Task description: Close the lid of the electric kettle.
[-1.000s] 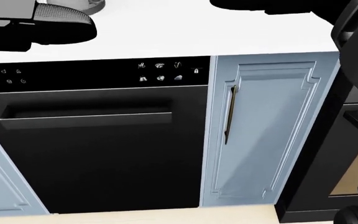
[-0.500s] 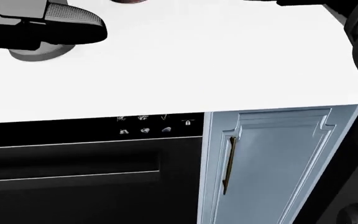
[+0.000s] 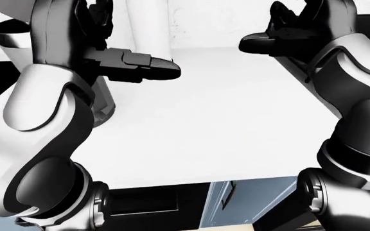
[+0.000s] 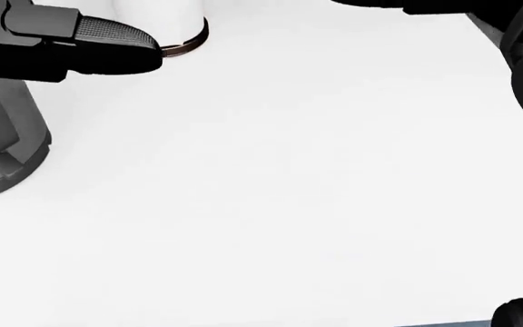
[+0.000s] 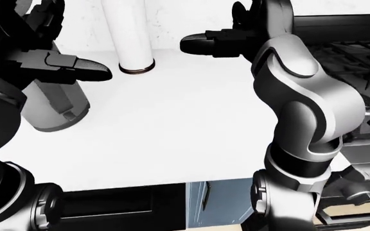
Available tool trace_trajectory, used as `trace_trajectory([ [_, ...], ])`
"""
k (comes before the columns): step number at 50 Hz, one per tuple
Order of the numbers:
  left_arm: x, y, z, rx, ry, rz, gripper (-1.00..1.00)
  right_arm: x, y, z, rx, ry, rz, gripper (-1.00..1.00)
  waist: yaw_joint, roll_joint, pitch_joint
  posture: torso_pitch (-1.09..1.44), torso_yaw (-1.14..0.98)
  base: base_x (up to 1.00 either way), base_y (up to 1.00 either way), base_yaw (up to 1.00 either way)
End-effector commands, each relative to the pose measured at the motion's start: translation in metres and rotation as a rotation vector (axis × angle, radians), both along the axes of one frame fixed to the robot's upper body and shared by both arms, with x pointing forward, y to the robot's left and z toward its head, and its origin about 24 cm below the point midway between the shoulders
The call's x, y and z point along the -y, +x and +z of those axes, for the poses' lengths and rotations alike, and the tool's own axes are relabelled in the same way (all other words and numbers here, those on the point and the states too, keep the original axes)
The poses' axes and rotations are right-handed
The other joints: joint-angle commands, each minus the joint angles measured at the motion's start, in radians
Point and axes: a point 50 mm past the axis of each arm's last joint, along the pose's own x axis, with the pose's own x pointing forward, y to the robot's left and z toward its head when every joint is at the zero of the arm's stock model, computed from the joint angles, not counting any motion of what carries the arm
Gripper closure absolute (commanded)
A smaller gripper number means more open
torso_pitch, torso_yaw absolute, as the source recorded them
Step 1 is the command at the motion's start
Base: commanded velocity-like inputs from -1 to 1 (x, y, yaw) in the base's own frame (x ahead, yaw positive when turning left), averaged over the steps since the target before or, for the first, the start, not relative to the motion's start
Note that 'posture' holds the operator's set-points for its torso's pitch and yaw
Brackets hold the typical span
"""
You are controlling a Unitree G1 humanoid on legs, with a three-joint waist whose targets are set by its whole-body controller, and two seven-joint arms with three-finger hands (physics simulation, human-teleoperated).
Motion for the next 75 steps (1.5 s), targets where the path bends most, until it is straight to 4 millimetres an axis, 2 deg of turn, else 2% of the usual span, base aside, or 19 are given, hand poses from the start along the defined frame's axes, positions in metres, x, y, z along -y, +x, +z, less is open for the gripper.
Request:
trace_trajectory([
  [1, -0.003, -0.006, 0.011, 0.074, -0.018, 0.017, -1.00, -0.002, -0.007, 0.015, 0.085, 0.010, 0.013, -1.00, 0.003, -0.007, -0.013, 0.00, 0.00, 0.00, 0.00, 0.00],
  [4, -0.003, -0.007, 0.011, 0.075, -0.016, 0.015, -1.00, -0.002, -0.007, 0.015, 0.085, 0.008, 0.012, -1.00, 0.000, 0.007, 0.011, 0.00, 0.00, 0.00, 0.00, 0.00],
  [7, -0.002, -0.007, 0.011, 0.075, -0.014, 0.013, -1.00, -0.003, -0.007, 0.014, 0.083, 0.006, 0.012, -1.00, -0.014, 0.087, -0.032, 0.00, 0.00, 0.00, 0.00, 0.00],
  [8, -0.002, -0.007, 0.011, 0.075, -0.014, 0.012, -1.00, -0.003, -0.007, 0.014, 0.082, 0.007, 0.012, -1.00, -0.026, 0.044, 0.002, 0.00, 0.00, 0.00, 0.00, 0.00],
  [9, -0.002, -0.007, 0.011, 0.074, -0.013, 0.012, -1.00, -0.003, -0.006, 0.013, 0.079, 0.007, 0.014, -1.00, -0.008, 0.068, 0.009, 0.00, 0.00, 0.00, 0.00, 0.00],
  [10, -0.002, -0.007, 0.011, 0.074, -0.013, 0.012, -1.00, -0.003, -0.006, 0.013, 0.079, 0.007, 0.014, -1.00, 0.003, 0.071, 0.005, 0.00, 0.00, 0.00, 0.00, 0.00],
  [15, 0.002, -0.009, 0.012, 0.074, 0.000, -0.002, -1.00, -0.004, -0.005, 0.013, 0.075, 0.004, 0.016, -1.00, -0.003, 0.052, 0.038, 0.00, 0.00, 0.00, 0.00, 0.00],
  [18, 0.004, -0.012, 0.014, 0.077, 0.012, -0.012, -1.00, -0.003, -0.006, 0.012, 0.075, 0.004, 0.014, -1.00, 0.016, -0.027, 0.009, 0.00, 0.00, 0.00, 0.00, 0.00],
  [19, 0.006, -0.013, 0.014, 0.082, 0.016, -0.020, -1.00, -0.003, -0.005, 0.012, 0.075, 0.005, 0.015, -1.00, -0.008, -0.008, 0.004, 0.00, 0.00, 0.00, 0.00, 0.00],
  [22, 0.005, -0.015, 0.017, 0.091, 0.018, -0.016, -1.00, -0.003, -0.006, 0.013, 0.075, 0.005, 0.015, -1.00, -0.005, 0.001, -0.013, 0.00, 0.00, 0.00, 0.00, 0.00],
  [24, 0.004, -0.022, 0.027, 0.129, 0.013, 0.006, -1.00, -0.003, -0.005, 0.013, 0.075, 0.005, 0.015, -1.00, -0.011, 0.037, -0.018, 0.00, 0.00, 0.00, 0.00, 0.00],
  [25, 0.003, -0.026, 0.031, 0.146, 0.006, 0.017, -1.00, -0.003, -0.006, 0.013, 0.075, 0.005, 0.016, -1.00, -0.011, 0.025, -0.009, 0.00, 0.00, 0.00, 0.00, 0.00],
  [35, -0.003, -0.041, 0.043, 0.223, -0.009, 0.100, -1.00, -0.003, -0.002, 0.009, 0.064, 0.007, 0.016, -1.00, -0.007, 0.033, 0.003, 0.00, 0.00, 0.00, 0.00, 0.00],
  [52, -0.069, -0.069, 0.055, 0.362, -0.397, 0.350, -1.00, 0.002, -0.001, 0.009, 0.064, 0.016, 0.006, -1.00, -0.018, 0.039, 0.007, 0.00, 0.00, 0.00, 0.00, 0.00],
  [61, -0.106, -0.087, 0.039, 0.377, -0.680, 0.450, -1.00, 0.001, -0.002, 0.009, 0.064, 0.011, 0.009, -1.00, -0.028, 0.058, 0.003, 0.00, 0.00, 0.00, 0.00, 0.00],
  [62, -0.126, -0.073, 0.008, 0.274, -0.985, 0.373, -1.00, 0.000, -0.002, 0.010, 0.065, 0.009, 0.010, -1.00, -0.028, 0.059, 0.004, 0.00, 0.00, 0.00, 0.00, 0.00],
  [67, -0.151, -0.046, -0.063, 0.113, -1.503, 0.271, -1.00, -0.001, 0.000, 0.007, 0.059, 0.007, 0.013, -1.00, -0.010, 0.081, -0.008, 0.00, 0.00, 0.00, 0.00, 0.00],
  [71, -0.164, -0.032, -0.095, 0.073, -1.758, 0.165, -1.00, -0.002, 0.000, 0.007, 0.057, 0.008, 0.014, -1.00, -0.001, 0.113, -0.022, 0.00, 0.00, 0.00, 0.00, 0.00],
  [75, -0.161, -0.032, -0.086, 0.083, -1.718, 0.140, -1.00, -0.003, 0.001, 0.006, 0.054, 0.009, 0.016, -1.00, 0.001, 0.130, -0.024, 0.00, 0.00, 0.00, 0.00, 0.00],
])
